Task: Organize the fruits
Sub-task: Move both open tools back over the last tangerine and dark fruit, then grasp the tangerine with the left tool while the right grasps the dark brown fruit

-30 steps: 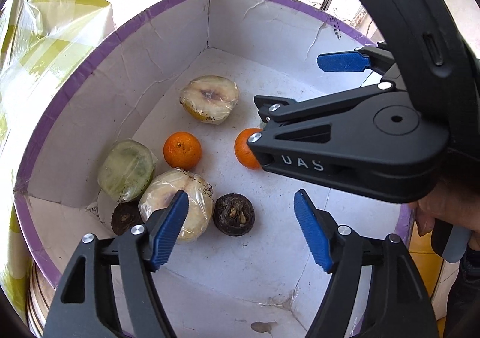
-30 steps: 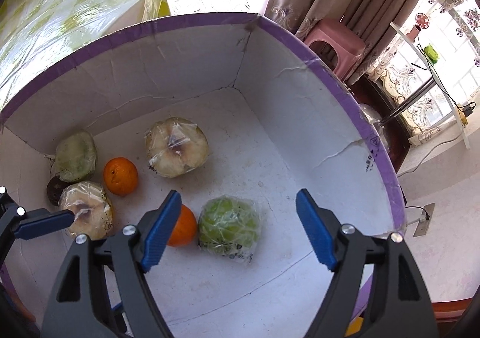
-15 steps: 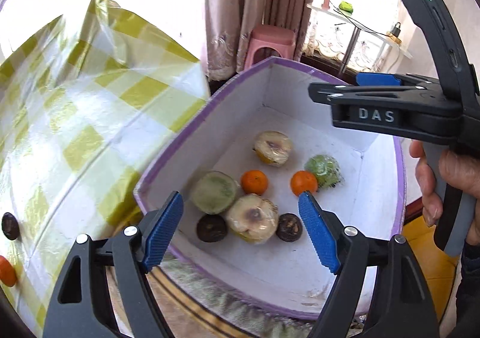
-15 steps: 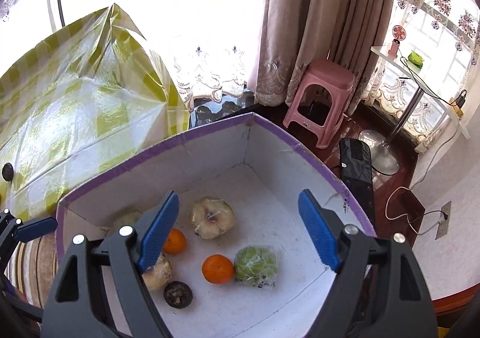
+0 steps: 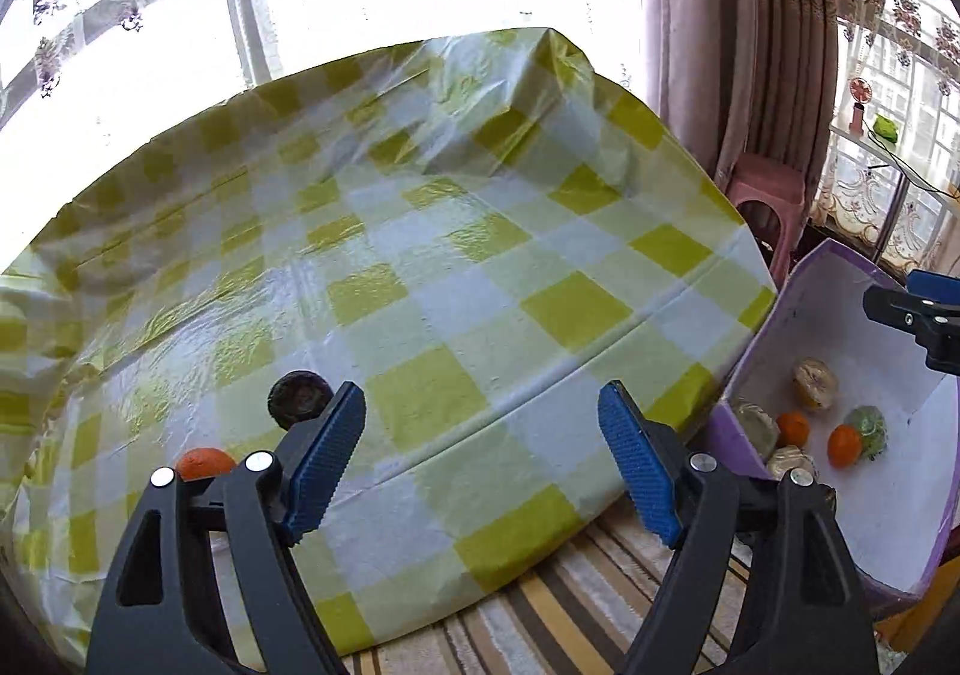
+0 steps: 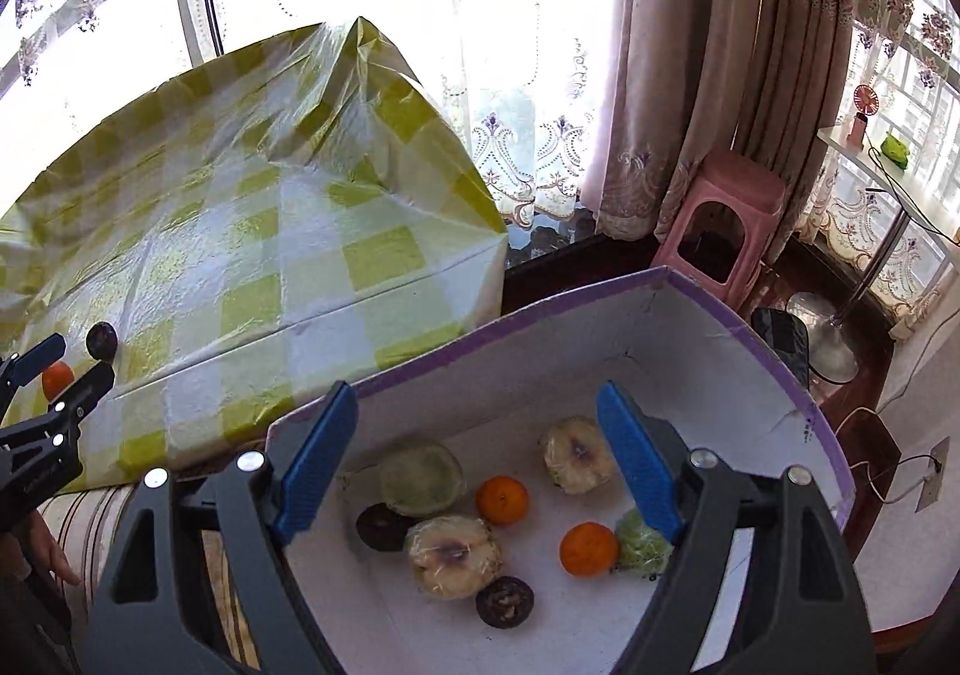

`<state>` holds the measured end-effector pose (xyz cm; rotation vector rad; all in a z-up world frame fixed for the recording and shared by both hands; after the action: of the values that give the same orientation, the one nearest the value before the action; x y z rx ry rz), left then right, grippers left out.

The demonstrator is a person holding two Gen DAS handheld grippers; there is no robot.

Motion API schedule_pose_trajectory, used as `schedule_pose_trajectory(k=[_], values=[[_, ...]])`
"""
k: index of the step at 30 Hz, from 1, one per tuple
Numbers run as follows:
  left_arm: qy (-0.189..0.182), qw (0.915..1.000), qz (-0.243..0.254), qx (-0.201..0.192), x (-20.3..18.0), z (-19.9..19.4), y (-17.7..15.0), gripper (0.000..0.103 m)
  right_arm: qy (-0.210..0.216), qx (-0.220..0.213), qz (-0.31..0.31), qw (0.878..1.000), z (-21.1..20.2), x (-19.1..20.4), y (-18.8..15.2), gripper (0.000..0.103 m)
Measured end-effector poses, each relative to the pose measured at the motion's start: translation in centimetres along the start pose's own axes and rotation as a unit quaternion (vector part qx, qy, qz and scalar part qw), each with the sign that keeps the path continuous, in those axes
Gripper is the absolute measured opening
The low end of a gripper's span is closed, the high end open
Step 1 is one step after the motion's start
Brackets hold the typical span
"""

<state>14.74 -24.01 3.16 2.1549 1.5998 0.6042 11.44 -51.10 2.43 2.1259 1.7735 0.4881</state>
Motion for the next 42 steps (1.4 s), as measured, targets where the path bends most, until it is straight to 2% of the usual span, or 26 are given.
schedule_pose_trajectory(k=[7, 13, 17, 21, 23, 26, 28, 31, 37, 42], values=[[0.050, 0.9963, -0.065, 0.025, 7.4, 0.8, -1.2, 0.079, 0.027, 0.004, -0.044, 0.999, 0.7, 5.2, -0.2, 0.085], [0.071, 0.9908, -0.100, 0.055, 11.2, 2.3, -2.5, 0.076, 0.048, 0.008, -0.075, 0.996, 1.4, 9.4, -0.1, 0.085], [0.068, 0.9886, -0.112, 0.074, 12.6, 3.3, -3.2, 0.067, 0.083, 0.006, -0.092, 0.992, 1.6, 12.5, -0.1, 0.085], [0.066, 0.9856, -0.127, 0.091, 13.7, 4.3, -3.8, 0.061, 0.096, 0.005, -0.112, 0.989, 2.1, 15.6, -0.1, 0.085], [0.058, 0.9846, -0.133, 0.098, 14.2, 4.8, -4.0, 0.051, 0.109, 0.007, -0.116, 0.987, 2.4, 17.1, 0.0, 0.085], [0.042, 0.9847, -0.137, 0.099, 14.6, 5.2, -4.2, 0.049, 0.122, 0.008, -0.123, 0.985, 2.8, 19.3, 0.1, 0.085], [0.039, 0.9846, -0.140, 0.097, 14.7, 5.2, -4.3, 0.045, 0.125, 0.010, -0.134, 0.983, 3.2, 21.0, 0.2, 0.085], [0.039, 0.9820, -0.160, 0.092, 15.6, 5.0, -4.6, 0.044, 0.124, 0.007, -0.150, 0.981, 3.8, 23.5, 0.3, 0.085], [0.061, 0.9724, -0.210, 0.081, 18.1, 4.7, -5.2, 0.044, 0.132, -0.005, -0.162, 0.978, 4.6, 27.4, 1.5, 0.085], [0.089, 0.9558, -0.272, 0.066, 21.2, 3.8, -6.2, 0.044, 0.135, -0.007, -0.177, 0.975, 5.8, 30.5, 2.3, 0.085]])
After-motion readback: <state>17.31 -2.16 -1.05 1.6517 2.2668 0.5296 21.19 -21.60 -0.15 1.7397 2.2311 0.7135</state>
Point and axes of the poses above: each gripper's, at about its wrist camera, not at the fingertips, and z roughly the way its jaws point, x to its left, y to its top, the point moved 5 cm from there along z, roughly the way its jaws point, and after that the axes turned 15 degrees about x, right-handed, at the moved point
